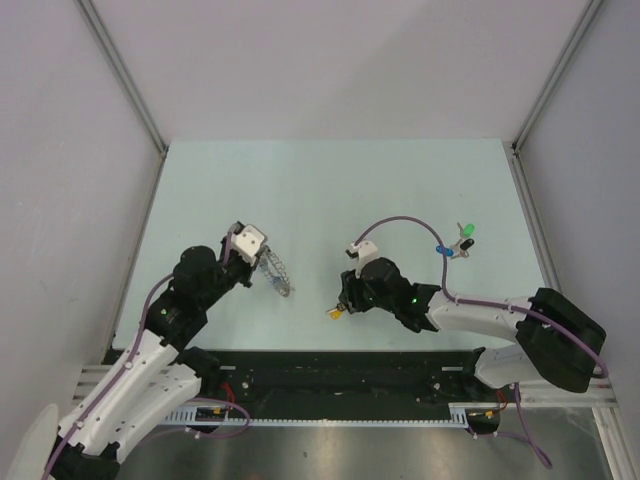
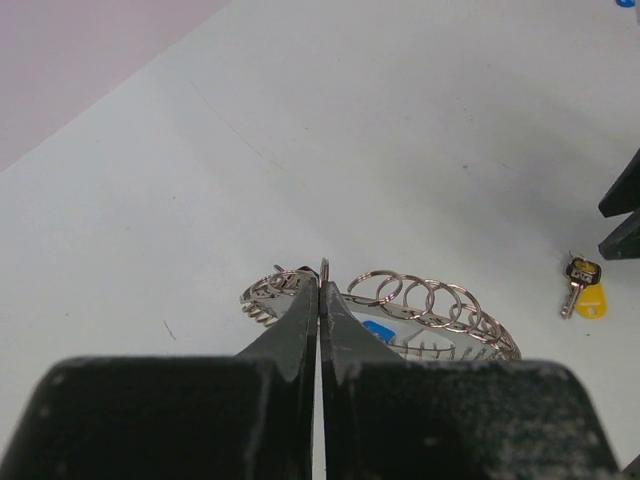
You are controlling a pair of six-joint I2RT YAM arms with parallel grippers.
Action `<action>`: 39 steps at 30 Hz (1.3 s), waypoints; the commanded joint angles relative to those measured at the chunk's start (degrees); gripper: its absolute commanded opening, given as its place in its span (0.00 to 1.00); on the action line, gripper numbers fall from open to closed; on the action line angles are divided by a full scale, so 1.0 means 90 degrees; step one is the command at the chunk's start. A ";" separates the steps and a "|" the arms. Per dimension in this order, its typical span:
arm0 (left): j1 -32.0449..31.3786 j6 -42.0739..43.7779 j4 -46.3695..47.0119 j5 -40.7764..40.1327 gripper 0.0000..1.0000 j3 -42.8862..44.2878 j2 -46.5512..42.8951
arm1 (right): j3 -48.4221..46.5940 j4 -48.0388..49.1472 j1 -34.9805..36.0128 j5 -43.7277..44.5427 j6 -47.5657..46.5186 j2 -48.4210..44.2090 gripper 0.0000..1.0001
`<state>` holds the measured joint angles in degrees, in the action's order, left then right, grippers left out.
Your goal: Put the keys on the keyring
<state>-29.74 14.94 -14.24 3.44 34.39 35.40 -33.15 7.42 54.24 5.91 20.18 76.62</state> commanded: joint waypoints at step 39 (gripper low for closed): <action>-0.0007 -0.0234 0.0449 -0.0217 0.00 0.0124 -0.0115 | -0.1083 -0.0746 0.1268 0.2702 0.1771 0.1507 0.05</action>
<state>-29.74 13.67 -14.24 1.61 34.39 34.83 -40.95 1.26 64.88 26.98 36.34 91.20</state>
